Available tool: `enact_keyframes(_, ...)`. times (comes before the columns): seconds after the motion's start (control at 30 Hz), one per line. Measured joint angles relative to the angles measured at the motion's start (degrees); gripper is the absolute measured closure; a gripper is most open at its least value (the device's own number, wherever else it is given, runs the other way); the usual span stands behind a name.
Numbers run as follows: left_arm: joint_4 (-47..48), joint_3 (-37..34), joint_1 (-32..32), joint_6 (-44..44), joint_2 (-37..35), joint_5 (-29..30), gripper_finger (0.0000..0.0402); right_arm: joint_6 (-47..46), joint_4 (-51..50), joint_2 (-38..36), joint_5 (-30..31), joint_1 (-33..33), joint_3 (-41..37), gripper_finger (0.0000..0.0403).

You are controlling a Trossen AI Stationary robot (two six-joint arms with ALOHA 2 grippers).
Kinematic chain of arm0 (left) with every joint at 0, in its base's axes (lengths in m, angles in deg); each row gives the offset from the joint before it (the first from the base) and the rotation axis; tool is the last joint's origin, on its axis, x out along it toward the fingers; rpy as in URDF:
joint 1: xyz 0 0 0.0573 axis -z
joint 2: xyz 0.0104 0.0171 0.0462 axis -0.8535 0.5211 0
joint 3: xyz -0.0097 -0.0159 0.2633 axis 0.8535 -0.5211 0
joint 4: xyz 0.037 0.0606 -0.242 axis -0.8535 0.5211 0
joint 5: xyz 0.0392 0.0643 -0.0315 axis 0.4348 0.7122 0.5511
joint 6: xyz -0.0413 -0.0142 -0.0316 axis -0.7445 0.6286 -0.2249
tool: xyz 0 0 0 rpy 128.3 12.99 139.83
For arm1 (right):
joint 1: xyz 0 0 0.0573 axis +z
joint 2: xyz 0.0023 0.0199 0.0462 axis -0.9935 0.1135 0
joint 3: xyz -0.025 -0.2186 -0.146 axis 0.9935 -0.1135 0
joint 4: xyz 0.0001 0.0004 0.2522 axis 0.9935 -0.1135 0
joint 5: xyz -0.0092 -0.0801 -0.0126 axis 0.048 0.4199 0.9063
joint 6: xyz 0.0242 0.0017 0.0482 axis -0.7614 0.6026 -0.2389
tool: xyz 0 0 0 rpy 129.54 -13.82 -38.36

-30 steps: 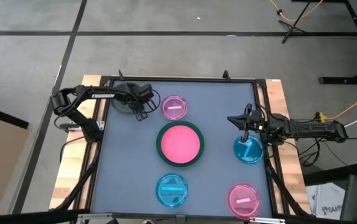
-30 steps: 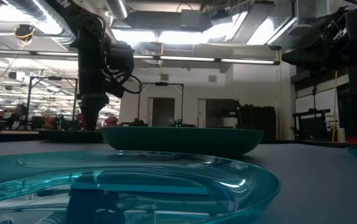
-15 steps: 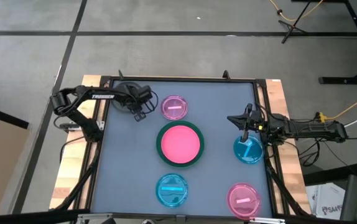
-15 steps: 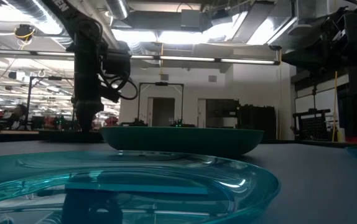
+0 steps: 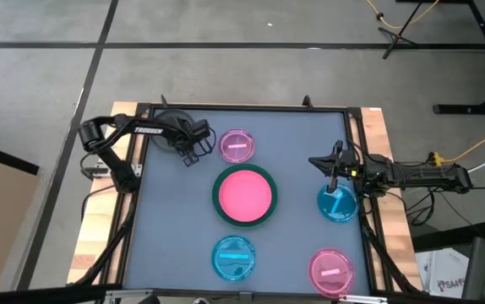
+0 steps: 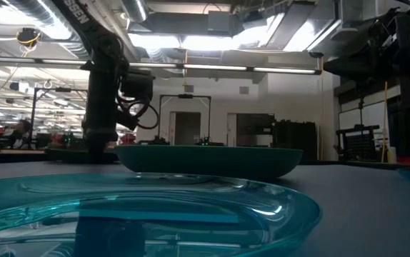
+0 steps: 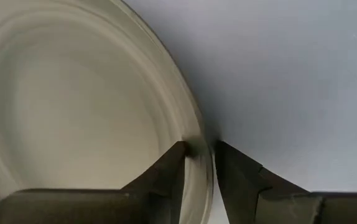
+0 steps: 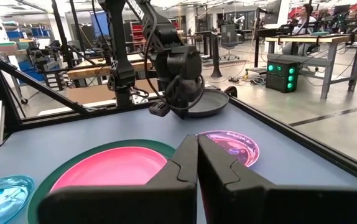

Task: Stack plastic plates
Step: Stack the black plate on top of the pink plate

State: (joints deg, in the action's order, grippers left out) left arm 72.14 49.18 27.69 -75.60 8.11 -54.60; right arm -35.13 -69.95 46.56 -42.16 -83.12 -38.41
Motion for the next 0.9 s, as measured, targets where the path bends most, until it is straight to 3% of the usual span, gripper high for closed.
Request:
enact_keyframes(0.33,-0.8,0.1,0.1,-0.2,0.4,4.2,0.0393,0.0,0.0,0.0,-0.1,0.0,0.0,0.0403)
enact_keyframes(0.57,-0.8,0.1,3.2,0.2,0.4,5.3,0.0395,0.0,0.0,0.0,-0.1,0.0,0.0,0.0403)
enact_keyframes(0.9,-0.6,0.1,13.0,0.4,-1.9,4.3,0.0395,0.0,0.0,0.0,0.0,0.0,0.0,0.0403)
